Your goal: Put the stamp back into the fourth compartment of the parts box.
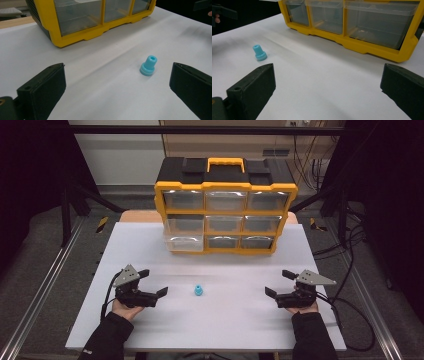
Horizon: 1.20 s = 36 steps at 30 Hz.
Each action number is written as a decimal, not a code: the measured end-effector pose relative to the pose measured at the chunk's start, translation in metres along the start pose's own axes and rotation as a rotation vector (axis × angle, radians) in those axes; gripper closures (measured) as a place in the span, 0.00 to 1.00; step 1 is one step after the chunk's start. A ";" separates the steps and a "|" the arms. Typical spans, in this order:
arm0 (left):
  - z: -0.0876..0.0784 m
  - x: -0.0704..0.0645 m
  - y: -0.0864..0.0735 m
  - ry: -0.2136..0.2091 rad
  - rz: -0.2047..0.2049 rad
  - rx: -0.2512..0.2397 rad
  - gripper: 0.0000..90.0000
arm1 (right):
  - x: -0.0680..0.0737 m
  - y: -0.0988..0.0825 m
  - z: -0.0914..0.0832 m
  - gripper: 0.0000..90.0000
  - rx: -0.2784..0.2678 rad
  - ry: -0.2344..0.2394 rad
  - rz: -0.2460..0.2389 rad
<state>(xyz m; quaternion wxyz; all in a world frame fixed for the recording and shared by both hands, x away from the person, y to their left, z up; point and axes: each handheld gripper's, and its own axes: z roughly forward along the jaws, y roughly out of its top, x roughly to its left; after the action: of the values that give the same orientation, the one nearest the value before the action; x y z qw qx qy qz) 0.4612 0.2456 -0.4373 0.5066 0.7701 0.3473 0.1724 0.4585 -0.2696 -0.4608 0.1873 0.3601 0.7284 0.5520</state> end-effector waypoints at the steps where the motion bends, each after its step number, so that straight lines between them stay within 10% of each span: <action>1: 0.000 0.000 0.000 0.000 0.000 0.000 0.00 | 0.000 0.000 0.000 0.01 0.001 0.000 -0.001; 36: 0.027 -0.027 0.021 -0.034 0.016 0.038 0.00 | 0.001 -0.001 0.001 0.01 0.013 0.003 -0.009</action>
<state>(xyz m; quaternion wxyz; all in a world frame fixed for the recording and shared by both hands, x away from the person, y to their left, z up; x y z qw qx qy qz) 0.4663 0.2033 -0.4280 0.4963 0.7852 0.3356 0.1566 0.4588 -0.2684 -0.4622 0.1864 0.3571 0.7340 0.5468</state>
